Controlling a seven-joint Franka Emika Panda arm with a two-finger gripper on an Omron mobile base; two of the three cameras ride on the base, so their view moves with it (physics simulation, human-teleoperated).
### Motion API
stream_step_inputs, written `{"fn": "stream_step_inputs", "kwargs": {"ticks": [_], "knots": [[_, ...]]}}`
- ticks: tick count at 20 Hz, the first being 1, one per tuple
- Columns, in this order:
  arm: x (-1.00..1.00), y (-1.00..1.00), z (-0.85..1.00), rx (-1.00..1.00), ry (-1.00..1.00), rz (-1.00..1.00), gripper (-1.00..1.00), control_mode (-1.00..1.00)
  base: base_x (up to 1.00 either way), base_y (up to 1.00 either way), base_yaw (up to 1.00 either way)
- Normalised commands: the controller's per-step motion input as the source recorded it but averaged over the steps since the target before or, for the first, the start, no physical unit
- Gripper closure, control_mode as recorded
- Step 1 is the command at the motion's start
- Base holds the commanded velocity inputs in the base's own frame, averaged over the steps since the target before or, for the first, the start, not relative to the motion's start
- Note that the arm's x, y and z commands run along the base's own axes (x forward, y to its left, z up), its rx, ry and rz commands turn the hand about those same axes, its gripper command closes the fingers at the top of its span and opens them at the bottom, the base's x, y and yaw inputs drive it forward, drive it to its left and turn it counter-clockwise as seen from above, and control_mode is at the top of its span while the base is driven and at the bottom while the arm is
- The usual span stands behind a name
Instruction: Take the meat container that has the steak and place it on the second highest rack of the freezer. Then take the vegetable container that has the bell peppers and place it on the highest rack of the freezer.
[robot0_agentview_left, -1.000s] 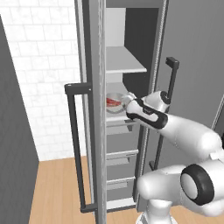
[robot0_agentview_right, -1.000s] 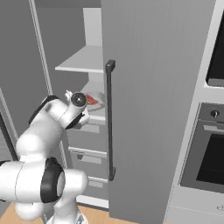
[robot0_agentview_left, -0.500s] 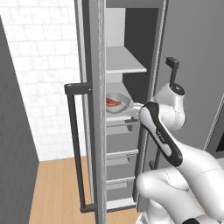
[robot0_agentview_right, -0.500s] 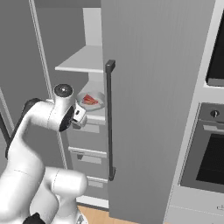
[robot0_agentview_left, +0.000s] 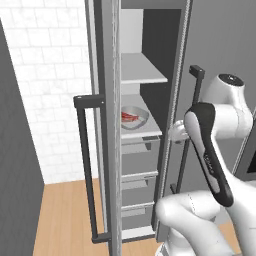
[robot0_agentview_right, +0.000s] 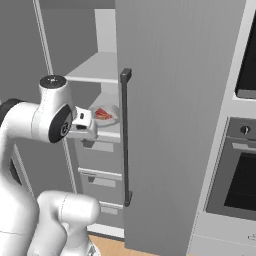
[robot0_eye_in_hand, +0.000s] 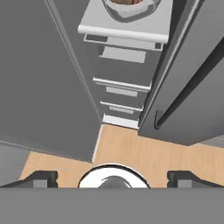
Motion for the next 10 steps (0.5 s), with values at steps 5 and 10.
{"fn": "stream_step_inputs", "kwargs": {"ticks": [5,10], "knots": [[-1.0,-0.17,0.44,-0.01,0.0,0.15,-1.0,-1.0,0.0,0.0,0.0],[-0.91,0.0,0.07,0.0,0.0,-0.1,-1.0,-1.0,0.0,0.0,0.0]]}}
